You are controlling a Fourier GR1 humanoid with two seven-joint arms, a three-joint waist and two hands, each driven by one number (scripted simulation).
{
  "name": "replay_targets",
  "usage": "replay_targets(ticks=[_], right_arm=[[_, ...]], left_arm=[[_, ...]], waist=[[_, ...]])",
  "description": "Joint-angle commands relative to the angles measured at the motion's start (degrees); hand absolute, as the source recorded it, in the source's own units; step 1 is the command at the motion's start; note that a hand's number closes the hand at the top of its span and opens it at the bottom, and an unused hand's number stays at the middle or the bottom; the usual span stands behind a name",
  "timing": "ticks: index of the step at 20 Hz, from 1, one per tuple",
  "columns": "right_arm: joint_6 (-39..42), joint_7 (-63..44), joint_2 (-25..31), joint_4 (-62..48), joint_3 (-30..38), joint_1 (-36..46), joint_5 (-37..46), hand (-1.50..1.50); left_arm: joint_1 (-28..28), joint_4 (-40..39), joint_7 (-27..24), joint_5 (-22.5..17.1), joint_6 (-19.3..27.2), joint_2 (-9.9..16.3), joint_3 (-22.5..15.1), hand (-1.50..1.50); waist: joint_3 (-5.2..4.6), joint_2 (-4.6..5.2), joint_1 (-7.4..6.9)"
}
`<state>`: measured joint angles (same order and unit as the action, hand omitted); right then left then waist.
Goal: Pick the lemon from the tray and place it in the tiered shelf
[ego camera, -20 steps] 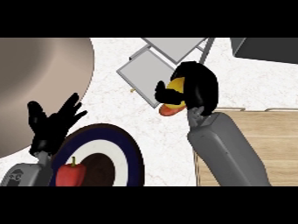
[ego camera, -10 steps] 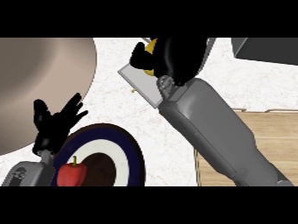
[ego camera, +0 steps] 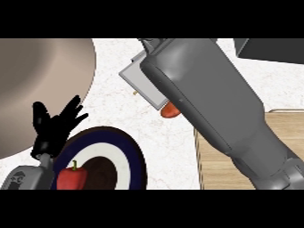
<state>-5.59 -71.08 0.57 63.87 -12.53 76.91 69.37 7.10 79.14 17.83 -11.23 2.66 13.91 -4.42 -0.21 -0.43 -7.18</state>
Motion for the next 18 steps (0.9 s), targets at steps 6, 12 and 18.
replay_targets(ticks=[6,12,18], right_arm=[[2.8,-14.1,-0.5,-12.5,9.1,17.1,3.1,1.50],[2.6,-13.8,-0.5,-22.1,12.5,23.0,0.2,1.50],[-1.2,-9.4,-0.5,-30.7,14.5,23.5,-0.3,1.50]], left_arm=[[-1.3,-2.6,-0.6,0.8,1.0,-1.4,-0.3,0.00],[-1.1,-2.0,-0.6,0.6,0.4,0.0,1.1,0.00],[-3.1,-0.4,-1.2,0.2,0.1,0.0,1.7,0.00]], waist=[[-0.26,0.83,2.17],[-0.21,1.29,2.00],[-0.07,1.32,2.65]])
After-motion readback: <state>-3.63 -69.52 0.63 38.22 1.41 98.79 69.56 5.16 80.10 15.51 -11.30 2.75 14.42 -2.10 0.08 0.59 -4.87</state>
